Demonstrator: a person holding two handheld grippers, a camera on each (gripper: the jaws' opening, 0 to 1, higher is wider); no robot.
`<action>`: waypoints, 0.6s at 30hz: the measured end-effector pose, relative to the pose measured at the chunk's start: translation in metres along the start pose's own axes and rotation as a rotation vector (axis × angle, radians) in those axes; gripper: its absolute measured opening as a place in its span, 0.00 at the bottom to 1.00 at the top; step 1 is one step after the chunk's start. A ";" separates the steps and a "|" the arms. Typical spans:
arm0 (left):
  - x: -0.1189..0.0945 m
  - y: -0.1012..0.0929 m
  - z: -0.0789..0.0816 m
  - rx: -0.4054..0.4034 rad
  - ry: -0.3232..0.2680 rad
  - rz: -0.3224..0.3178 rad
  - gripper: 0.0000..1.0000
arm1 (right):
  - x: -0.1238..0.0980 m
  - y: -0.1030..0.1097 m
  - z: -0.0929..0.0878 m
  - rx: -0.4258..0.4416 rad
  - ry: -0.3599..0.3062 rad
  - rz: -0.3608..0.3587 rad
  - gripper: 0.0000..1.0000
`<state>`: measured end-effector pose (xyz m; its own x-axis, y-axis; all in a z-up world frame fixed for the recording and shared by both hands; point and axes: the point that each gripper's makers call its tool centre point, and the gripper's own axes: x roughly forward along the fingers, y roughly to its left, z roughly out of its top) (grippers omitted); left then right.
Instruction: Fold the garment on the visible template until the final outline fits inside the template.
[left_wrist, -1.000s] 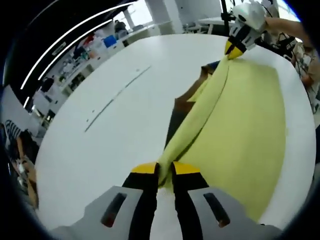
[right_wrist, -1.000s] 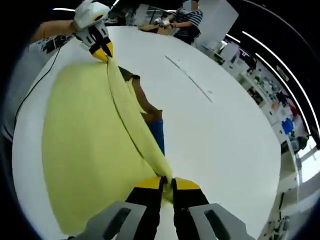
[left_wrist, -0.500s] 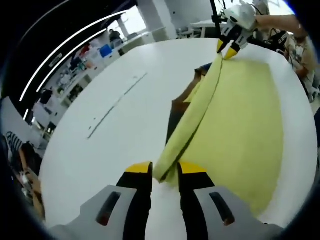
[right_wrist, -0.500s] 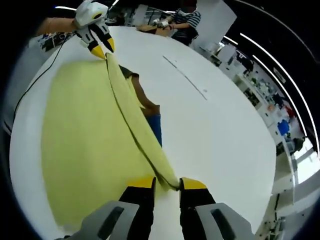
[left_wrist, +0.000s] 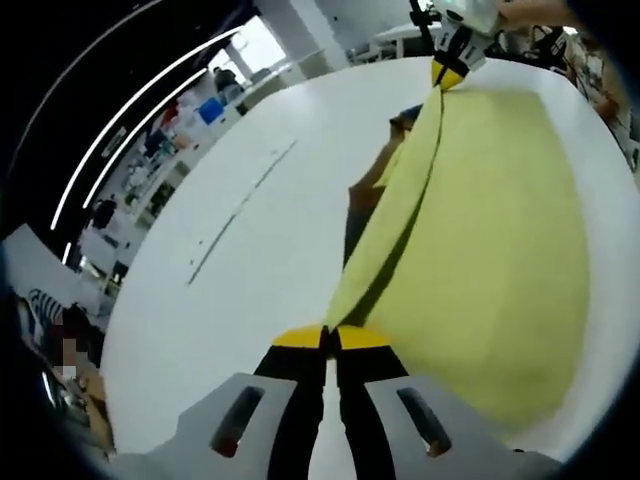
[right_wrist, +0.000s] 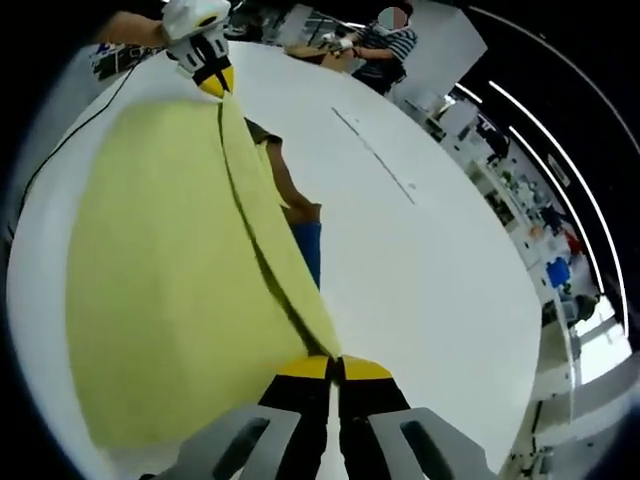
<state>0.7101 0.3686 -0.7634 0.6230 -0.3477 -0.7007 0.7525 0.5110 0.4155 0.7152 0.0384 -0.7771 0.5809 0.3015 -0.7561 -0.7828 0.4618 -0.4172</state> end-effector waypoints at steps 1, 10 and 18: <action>-0.001 0.003 0.001 -0.026 -0.007 0.008 0.00 | 0.000 -0.002 0.002 0.065 -0.018 -0.006 0.00; 0.005 0.016 0.000 -0.377 -0.040 0.056 0.00 | 0.006 -0.015 0.004 0.261 -0.047 -0.036 0.00; 0.015 0.025 -0.001 -0.479 -0.002 0.130 0.05 | 0.012 -0.024 0.006 0.507 -0.088 -0.068 0.00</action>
<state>0.7381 0.3776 -0.7637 0.7057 -0.2585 -0.6597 0.4862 0.8539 0.1856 0.7422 0.0357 -0.7731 0.6606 0.3156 -0.6811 -0.5487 0.8223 -0.1511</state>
